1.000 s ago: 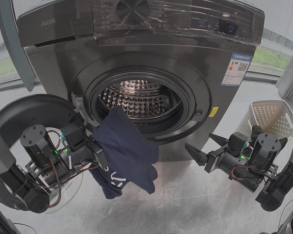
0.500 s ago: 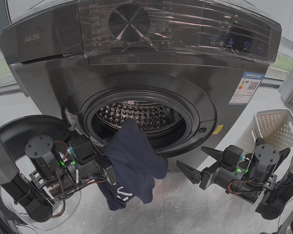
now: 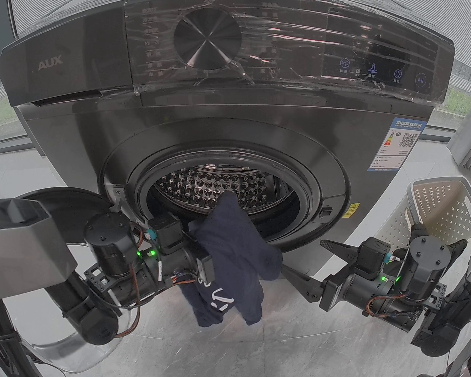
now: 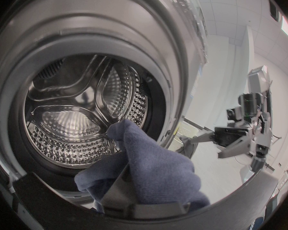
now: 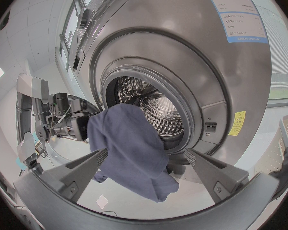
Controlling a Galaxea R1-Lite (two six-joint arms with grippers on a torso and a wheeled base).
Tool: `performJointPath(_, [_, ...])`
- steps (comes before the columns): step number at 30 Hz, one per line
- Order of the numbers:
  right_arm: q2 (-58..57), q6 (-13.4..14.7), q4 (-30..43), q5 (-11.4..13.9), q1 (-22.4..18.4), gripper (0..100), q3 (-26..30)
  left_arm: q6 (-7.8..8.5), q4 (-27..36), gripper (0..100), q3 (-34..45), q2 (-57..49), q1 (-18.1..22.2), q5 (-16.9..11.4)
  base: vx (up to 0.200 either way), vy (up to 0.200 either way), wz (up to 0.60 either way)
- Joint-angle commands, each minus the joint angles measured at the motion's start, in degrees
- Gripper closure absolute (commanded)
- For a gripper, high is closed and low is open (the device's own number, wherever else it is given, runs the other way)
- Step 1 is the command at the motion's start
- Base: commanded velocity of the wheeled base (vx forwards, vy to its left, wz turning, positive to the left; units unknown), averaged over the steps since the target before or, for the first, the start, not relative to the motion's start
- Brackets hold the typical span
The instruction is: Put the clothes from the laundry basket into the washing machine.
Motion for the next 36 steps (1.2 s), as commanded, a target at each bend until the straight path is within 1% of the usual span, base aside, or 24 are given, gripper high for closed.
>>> performJointPath(1, [-0.1,-0.2,0.0,0.6,-0.9,0,0.1,-4.54,-0.1,100,-10.0,9.2,-0.1,3.4,0.0,0.0,0.0])
performJointPath(2, [-0.3,-0.2,0.0,0.6,-0.9,0,0.1,-5.42,0.0,100,-12.6,10.6,-0.2,5.2,0.0,0.0,0.0])
performJointPath(3, [-0.3,-0.2,-0.1,0.6,-0.9,0,0.1,-5.69,0.1,100,-14.9,11.9,0.0,6.0,0.0,0.0,0.0])
performJointPath(5, [-0.3,-0.2,-0.1,0.6,-0.9,0,0.0,-5.77,0.2,100,-18.5,14.3,0.3,6.8,0.0,0.0,0.0])
performJointPath(6, [-0.3,-0.2,-0.1,0.6,-0.9,0,0.0,-5.77,0.2,100,-18.5,14.3,0.3,6.8,0.0,0.0,0.0])
performJointPath(7, [-0.3,-0.2,-0.1,0.6,-0.9,0,0.0,-6.04,0.9,100,-23.5,17.4,1.5,7.9,0.0,0.0,0.0])
performJointPath(10, [-0.3,-0.2,-0.1,0.6,-0.9,0,0.0,-6.04,2.6,100,-29.4,19.9,2.5,12.1,0.0,0.0,0.0])
performJointPath(11, [-0.3,-0.3,-0.1,0.6,-1.0,0,0.0,-6.13,3.6,100,-31.1,20.3,2.6,12.7,0.0,0.0,0.0])
performJointPath(12, [-0.3,-0.3,-0.1,0.6,-1.0,0,0.0,-6.13,3.7,100,-31.3,20.3,2.6,12.8,0.0,0.0,0.0])
performJointPath(18, [-0.1,-0.4,-0.1,0.6,-1.0,0,-0.2,-6.3,11.0,100,-38.3,21.6,1.9,12.9,0.0,0.0,0.0])
performJointPath(23, [-0.2,-0.4,-0.1,0.6,-1.1,0,-0.3,-6.48,14.5,100,-47.1,26.5,2.2,13.1,0.0,0.0,0.0])
performJointPath(25, [-0.3,-0.4,-0.1,0.6,-1.1,0,-0.2,-7.36,15.4,100,-51.5,28.3,2.6,14.3,0.0,0.0,0.0])
performJointPath(26, [-0.3,-0.4,-0.1,0.6,-1.1,0,-0.3,-8.24,16.0,100,-54.1,29.2,2.9,15.4,0.0,0.0,0.0])
performJointPath(27, [-0.3,-0.4,-0.1,0.6,-1.1,0,-0.3,-8.76,16.5,100,-56.0,29.6,3.1,16.2,0.0,0.0,0.0])
performJointPath(28, [-0.3,-0.4,-0.1,0.6,-1.1,0,-0.3,-9.29,17.7,100,-59.7,30.7,3.6,17.8,0.0,0.0,0.0])
performJointPath(32, [-0.2,-0.5,-0.1,0.6,-1.1,0,-0.5,-9.29,21.8,100,-69.3,33.3,3.9,20.4,0.0,0.0,0.0])
performJointPath(34, [-0.2,-0.5,-0.1,0.6,-1.0,0,-0.4,-9.29,24.0,100,-72.2,34.4,3.7,21.9,0.0,0.0,0.0])
performJointPath(36, [-0.2,-0.5,-0.1,0.6,-1.1,0,-0.3,-9.2,24.9,100,-74.8,35.6,3.6,22.4,0.0,0.0,0.0])
